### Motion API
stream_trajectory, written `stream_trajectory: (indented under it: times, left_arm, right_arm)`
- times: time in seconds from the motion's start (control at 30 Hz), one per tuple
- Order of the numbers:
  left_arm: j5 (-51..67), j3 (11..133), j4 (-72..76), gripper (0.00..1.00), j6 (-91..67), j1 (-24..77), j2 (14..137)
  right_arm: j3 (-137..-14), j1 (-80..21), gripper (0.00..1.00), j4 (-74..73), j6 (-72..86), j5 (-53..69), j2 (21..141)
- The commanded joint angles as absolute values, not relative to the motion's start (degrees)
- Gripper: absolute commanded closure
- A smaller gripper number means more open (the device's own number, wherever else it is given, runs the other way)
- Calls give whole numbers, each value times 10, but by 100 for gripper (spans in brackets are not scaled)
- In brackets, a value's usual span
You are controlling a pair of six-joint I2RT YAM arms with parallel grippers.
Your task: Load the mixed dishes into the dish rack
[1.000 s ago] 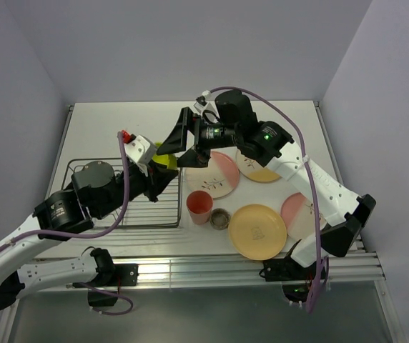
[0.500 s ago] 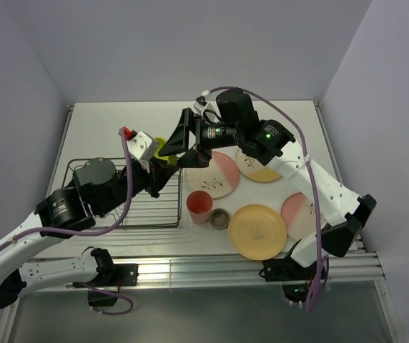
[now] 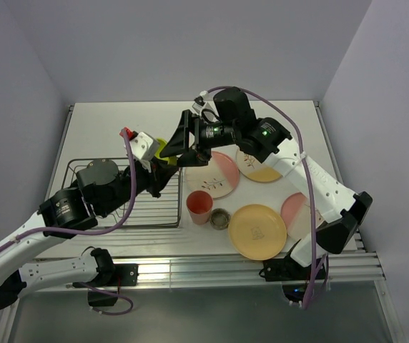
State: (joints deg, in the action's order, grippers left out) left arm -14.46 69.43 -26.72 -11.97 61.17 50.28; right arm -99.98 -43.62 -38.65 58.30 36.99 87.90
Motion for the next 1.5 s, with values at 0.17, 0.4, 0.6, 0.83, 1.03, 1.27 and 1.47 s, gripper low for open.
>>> stream_trajectory:
  times: [0.17,0.4,0.6,0.83,1.03,1.27,1.47]
  left_arm:
    - [-160,685,-256,29,-172,613,482]
    - [-266,732,-350,1,-229,613,449]
    - [-494,874,-601,1,-405,613,490]
    - [-607,960,-787,1,-547,602,558]
    - [-616,906,-787,1,-589,593,529]
    - [-621,861,-787,1,-570,564,482]
    - [-621,816,-787,1,-585,547,420]
  right_arm:
    - [-1033,-428,100,-356,566,373,889]
    - [-1052,-426,100,-415,492,310,914]
    - [-1050,-439,100,-468,377,203,945]
    - [-1055,-496,100,-478,294,59,983]
    - [-1093,-560,100,-476,235,-49,1019]
    - [-1077,-617,100,-446,177,-156,1039]
    - [-1037,-657,100,-393,137,-246,1053]
